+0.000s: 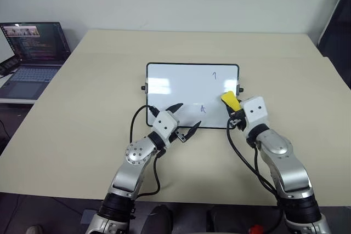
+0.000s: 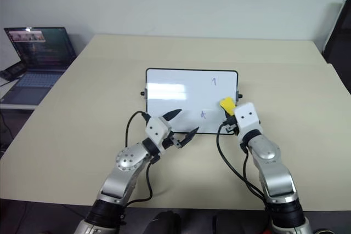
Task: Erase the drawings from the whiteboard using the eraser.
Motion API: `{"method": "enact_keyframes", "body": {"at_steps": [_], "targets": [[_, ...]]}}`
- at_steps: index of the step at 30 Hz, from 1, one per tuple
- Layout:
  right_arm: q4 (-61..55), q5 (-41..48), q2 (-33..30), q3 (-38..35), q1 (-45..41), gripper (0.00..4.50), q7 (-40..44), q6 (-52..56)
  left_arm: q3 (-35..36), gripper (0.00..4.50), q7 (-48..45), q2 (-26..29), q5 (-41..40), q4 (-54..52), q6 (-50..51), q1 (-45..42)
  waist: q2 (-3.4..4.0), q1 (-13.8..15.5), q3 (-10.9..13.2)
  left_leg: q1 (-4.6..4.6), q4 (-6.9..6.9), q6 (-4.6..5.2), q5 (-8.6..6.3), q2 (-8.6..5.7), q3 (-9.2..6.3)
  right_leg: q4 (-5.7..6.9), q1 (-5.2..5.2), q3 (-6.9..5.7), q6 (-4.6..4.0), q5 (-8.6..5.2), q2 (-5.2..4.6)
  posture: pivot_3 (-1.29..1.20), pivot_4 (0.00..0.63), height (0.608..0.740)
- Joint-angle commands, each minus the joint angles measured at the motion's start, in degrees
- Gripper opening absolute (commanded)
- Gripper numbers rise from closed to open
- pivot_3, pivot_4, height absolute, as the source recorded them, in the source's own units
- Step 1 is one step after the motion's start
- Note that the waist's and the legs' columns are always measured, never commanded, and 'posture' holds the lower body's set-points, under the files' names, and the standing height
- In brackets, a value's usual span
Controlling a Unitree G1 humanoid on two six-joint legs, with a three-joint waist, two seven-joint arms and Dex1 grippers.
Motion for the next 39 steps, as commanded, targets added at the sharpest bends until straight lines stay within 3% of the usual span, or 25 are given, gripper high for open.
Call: {"method": "enact_keyframes", "body": {"at_steps": [1,12,25,34,39], "targets": [[1.37,0.08,0.59,-0.07,-0.65,1.37,-0.43,4.34,-0.18,4.50,0.70,-0.13,0.05,-3.45,0.06,0.29,0.01,0.00,-0.01,0.00,0.00,0.00,0.00,0.00,-0.01,0.01,0.00,0.00,0.00,0.00,0.00,0.00,0.150,0.740],[-7.33,1.66,-1.44,-3.72,5.57,1.37,0.91,9.94,-0.56,4.50,1.05,-0.28,-0.01,-3.89,0.65,0.57,-0.02,0.20,-0.02,0.12,0.04,0.01,-0.01,-0.02,-0.07,0.02,0.18,-0.01,0.00,0.00,-0.01,0.00,0.150,0.740],[-11.57,2.74,-2.16,-4.43,8.38,1.37,1.92,0.38,-0.54,4.50,0.86,-0.74,0.04,-2.86,0.19,-0.18,-0.03,0.14,-0.01,0.02,-0.01,0.01,-0.01,-0.01,-0.02,-0.03,0.06,-0.01,0.00,0.00,0.00,0.00,0.150,0.740],[-1.78,0.99,-1.76,-1.06,-1.40,1.37,2.63,-3.36,0.01,4.50,1.06,-0.51,0.13,-2.50,-0.19,-0.48,-0.02,0.07,0.00,0.04,-0.01,0.01,-0.01,-0.01,-0.01,-0.01,0.06,-0.02,0.00,0.00,0.01,0.00,0.150,0.740],[9.69,0.09,-1.28,1.13,-10.92,1.37,3.97,-6.31,0.63,4.50,1.58,-0.22,0.27,-2.18,-0.44,-0.89,-0.03,0.01,0.01,0.02,0.00,0.00,0.00,-0.02,0.01,-0.01,0.01,-0.01,0.00,0.00,0.00,0.00,0.150,0.740]]}}
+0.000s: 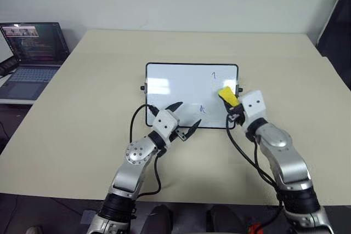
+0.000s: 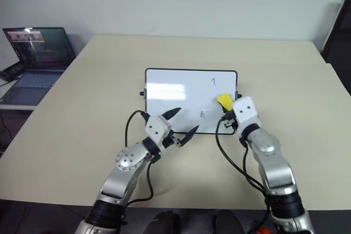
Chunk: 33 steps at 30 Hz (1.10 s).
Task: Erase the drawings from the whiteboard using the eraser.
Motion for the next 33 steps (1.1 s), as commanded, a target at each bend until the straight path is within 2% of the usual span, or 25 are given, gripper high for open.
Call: {"method": "enact_keyframes", "body": {"at_steps": [1,7,17,25,33], "targets": [[5.82,-0.19,0.48,0.41,-5.65,1.37,1.12,-3.66,0.40,4.50,0.75,-0.01,0.16,-1.16,-1.23,-0.65,0.00,0.03,0.00,0.00,0.00,0.00,0.00,0.01,0.00,0.00,-0.01,0.00,0.00,0.00,0.00,0.00,0.150,0.740],[16.62,-0.56,-0.21,-0.12,-13.43,1.37,3.10,-9.69,0.33,4.50,1.31,0.21,0.22,-1.68,-1.30,-0.17,0.00,0.01,0.00,-0.02,0.01,-0.01,0.00,0.01,0.02,0.01,-0.04,0.01,-0.01,0.01,-0.01,0.00,0.150,0.740],[25.42,-1.65,-0.92,-0.13,-17.76,1.37,3.20,-15.04,-0.36,4.50,1.80,-0.01,0.43,-3.02,-1.07,1.10,0.01,0.00,0.00,0.00,0.03,0.00,0.00,0.03,0.03,0.08,-0.04,0.02,-0.01,0.01,-0.01,0.00,0.150,0.740],[23.27,-2.06,-1.87,0.67,-15.87,1.37,4.78,-6.18,-0.27,4.50,1.88,0.09,0.51,-3.21,-0.89,1.15,0.01,0.05,-0.01,0.10,0.14,0.01,0.00,0.03,0.02,0.26,0.06,0.02,-0.02,0.01,-0.01,0.00,0.150,0.740],[14.77,-1.10,-2.36,0.38,-10.65,1.37,4.94,3.94,-0.41,4.50,2.55,-0.22,0.61,-3.42,-0.72,1.43,0.01,0.09,-0.02,0.30,0.16,0.02,0.01,0.02,0.00,0.39,0.20,0.05,-0.01,0.01,-0.01,0.00,0.150,0.740]]}}
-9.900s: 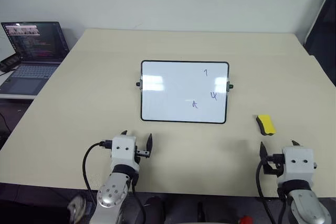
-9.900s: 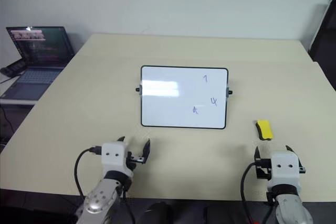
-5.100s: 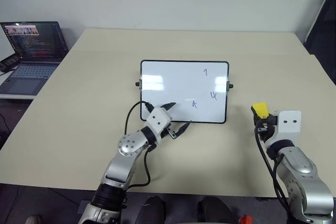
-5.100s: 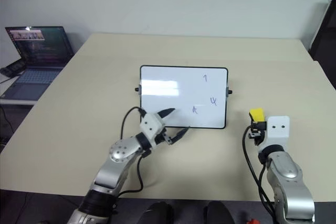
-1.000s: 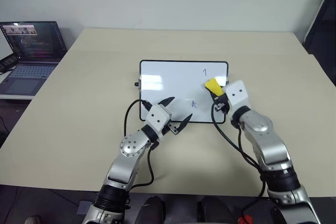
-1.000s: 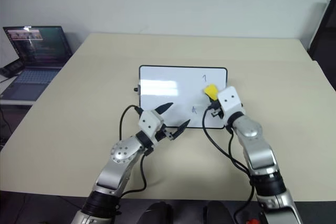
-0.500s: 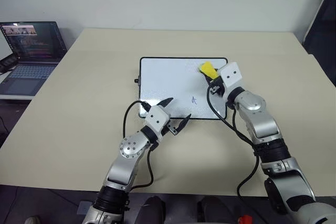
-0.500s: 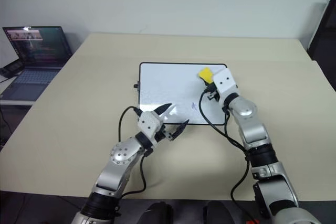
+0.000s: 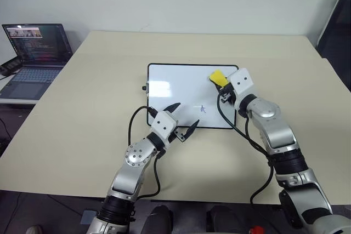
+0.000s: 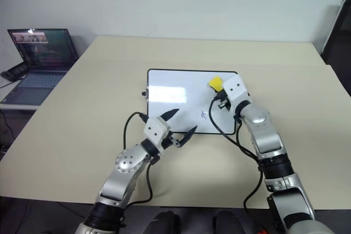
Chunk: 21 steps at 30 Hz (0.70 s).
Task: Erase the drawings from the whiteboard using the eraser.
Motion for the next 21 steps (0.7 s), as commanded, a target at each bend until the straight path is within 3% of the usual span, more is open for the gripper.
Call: {"method": "enact_keyframes", "body": {"at_steps": [1,12,21], "targets": [[-0.39,-0.31,-1.00,-0.48,2.22,1.37,0.08,6.57,-0.29,4.50,0.45,-0.38,0.13,-3.02,-0.69,0.01,0.00,0.00,0.00,0.00,0.00,0.00,0.00,0.00,0.00,0.00,0.00,0.00,0.00,0.00,0.00,0.00,0.150,0.740],[-7.46,0.98,-3.24,-3.21,4.18,1.37,-0.15,11.35,-0.51,4.50,0.40,-0.74,0.21,-2.41,-0.79,-0.35,-0.02,0.24,0.00,0.01,-0.01,0.01,0.01,-0.01,-0.03,-0.01,0.02,-0.01,0.00,0.00,-0.01,0.00,0.150,0.740],[-6.98,1.21,0.28,-3.60,0.29,1.37,-2.73,-0.82,-0.87,4.50,0.23,-1.22,0.34,-1.80,-1.06,-0.64,-0.03,0.03,0.03,-0.39,-0.06,0.00,0.01,-0.02,0.01,-0.05,-0.40,-0.01,0.00,0.00,-0.01,0.00,0.150,0.740]]}}
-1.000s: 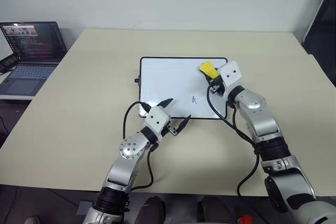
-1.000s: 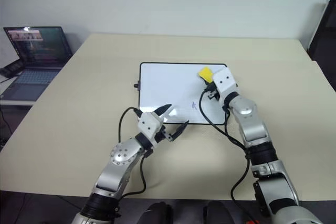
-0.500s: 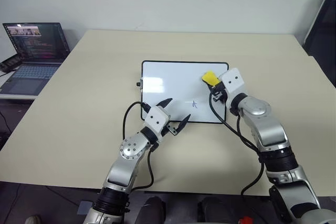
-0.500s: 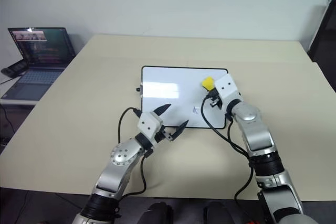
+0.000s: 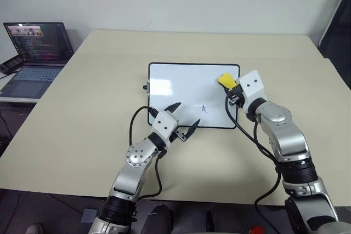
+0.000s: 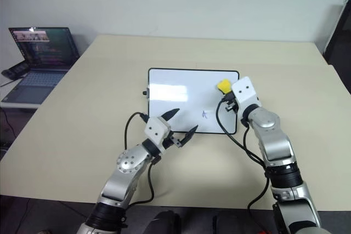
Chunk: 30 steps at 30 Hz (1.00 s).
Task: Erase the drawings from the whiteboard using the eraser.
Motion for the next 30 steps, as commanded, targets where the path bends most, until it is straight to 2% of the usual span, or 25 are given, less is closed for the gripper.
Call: {"method": "enact_keyframes", "body": {"at_steps": [1,7,12,25,30], "targets": [[-0.01,0.32,1.66,-0.56,-2.53,1.37,-1.07,-4.84,-0.71,4.50,0.08,-0.32,0.30,-1.74,-1.13,-0.66,0.00,-0.14,0.00,-0.03,-0.03,-0.01,0.00,0.01,0.02,-0.03,-0.03,0.00,0.00,0.00,0.00,0.00,0.150,0.740],[5.50,-1.24,3.72,1.53,-5.53,1.37,-1.10,-7.40,-0.55,4.50,0.21,-0.15,0.33,-1.99,-1.02,-0.50,0.03,-0.25,0.02,-0.08,-0.15,-0.07,0.04,0.05,0.07,-0.23,-0.07,0.00,0.00,0.00,0.01,0.00,0.150,0.740],[8.06,-3.53,1.75,4.05,-5.00,1.37,0.67,-2.36,-0.51,4.50,0.48,0.01,0.34,-2.60,-0.74,-0.16,0.03,-0.12,0.01,-0.08,-0.14,-0.07,0.04,0.04,0.06,-0.26,-0.05,0.00,0.00,0.00,0.00,0.00,0.150,0.740],[-6.59,-3.09,-2.06,0.54,6.34,1.37,-0.45,9.37,-1.47,4.50,-0.06,-0.47,-0.01,-2.12,-0.68,-0.74,0.02,0.22,-0.01,0.13,-0.08,0.00,0.00,0.01,-0.13,-0.31,0.31,-0.03,0.00,0.00,-0.02,0.00,0.150,0.740],[-10.15,-1.93,-0.93,-0.58,8.52,1.37,-0.92,7.48,-1.64,4.50,-0.47,-0.69,-0.06,-1.49,-0.95,-1.24,0.02,0.17,0.00,0.12,-0.08,0.00,0.00,0.00,-0.14,-0.33,0.32,-0.03,0.00,0.00,-0.02,0.00,0.150,0.740]]}}
